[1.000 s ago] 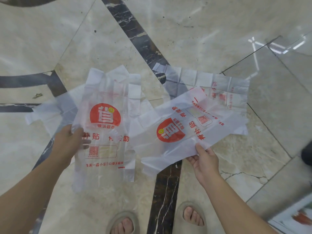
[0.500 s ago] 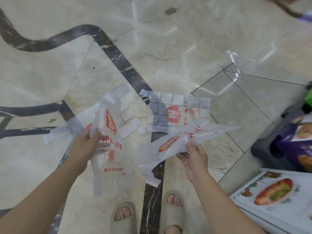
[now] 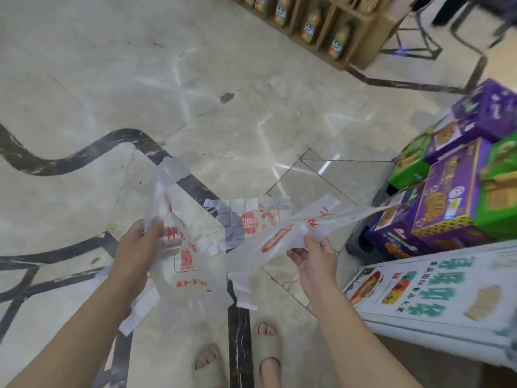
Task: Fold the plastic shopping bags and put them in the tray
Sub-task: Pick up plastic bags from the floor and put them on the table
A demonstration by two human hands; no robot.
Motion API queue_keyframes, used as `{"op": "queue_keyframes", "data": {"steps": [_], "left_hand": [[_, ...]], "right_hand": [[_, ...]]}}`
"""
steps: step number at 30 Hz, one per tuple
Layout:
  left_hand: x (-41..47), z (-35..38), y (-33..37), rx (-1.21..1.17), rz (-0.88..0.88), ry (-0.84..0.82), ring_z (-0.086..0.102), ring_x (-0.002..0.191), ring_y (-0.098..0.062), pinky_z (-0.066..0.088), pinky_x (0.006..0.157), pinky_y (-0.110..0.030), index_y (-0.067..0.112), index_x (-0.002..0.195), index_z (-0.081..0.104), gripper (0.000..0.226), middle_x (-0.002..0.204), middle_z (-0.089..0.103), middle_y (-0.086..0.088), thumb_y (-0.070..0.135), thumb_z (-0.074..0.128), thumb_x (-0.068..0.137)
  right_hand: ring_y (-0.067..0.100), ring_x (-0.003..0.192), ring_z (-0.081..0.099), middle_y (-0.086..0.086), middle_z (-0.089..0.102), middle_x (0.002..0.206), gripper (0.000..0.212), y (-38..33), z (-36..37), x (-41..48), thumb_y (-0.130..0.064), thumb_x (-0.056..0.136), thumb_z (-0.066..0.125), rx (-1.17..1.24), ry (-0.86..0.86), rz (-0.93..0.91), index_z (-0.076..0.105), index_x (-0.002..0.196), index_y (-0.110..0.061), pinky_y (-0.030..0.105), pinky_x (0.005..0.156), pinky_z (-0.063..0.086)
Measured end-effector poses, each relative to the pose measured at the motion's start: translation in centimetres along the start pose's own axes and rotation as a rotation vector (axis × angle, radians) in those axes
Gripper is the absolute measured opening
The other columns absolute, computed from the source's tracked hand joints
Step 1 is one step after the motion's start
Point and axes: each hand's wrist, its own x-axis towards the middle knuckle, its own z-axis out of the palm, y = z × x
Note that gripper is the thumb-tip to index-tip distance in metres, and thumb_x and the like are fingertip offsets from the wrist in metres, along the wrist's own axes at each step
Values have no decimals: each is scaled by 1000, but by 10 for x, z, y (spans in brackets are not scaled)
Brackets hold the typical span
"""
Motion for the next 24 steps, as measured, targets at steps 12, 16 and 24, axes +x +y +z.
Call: {"op": "queue_keyframes", "data": {"steps": [12,16,24], "left_hand": [[-168,62,158,-126,187,-274,75,87,-34,60,84,-53,8,108,61,20,100,73,-16,26,58,101],[-225,85,176,-130,233,-352,75,87,-33,60,82,-50,5,104,62,23,91,76,-11,28,60,100],[-352,131,188,-135,356,-520,76,87,-33,61,75,-43,7,101,58,19,93,75,-13,26,60,100]], "right_hand": [[24,76,65,20,60,107,12,-165,-66,-136,-13,101,60,208,36,-297,68,110,-16,51,82,61],[30,91,64,17,62,110,12,-197,-107,-174,-16,103,58,272,56,-372,68,109,-20,46,79,60],[33,96,67,17,68,109,13,-243,-221,-263,-13,102,59,392,154,-518,68,111,-14,54,85,60]]}}
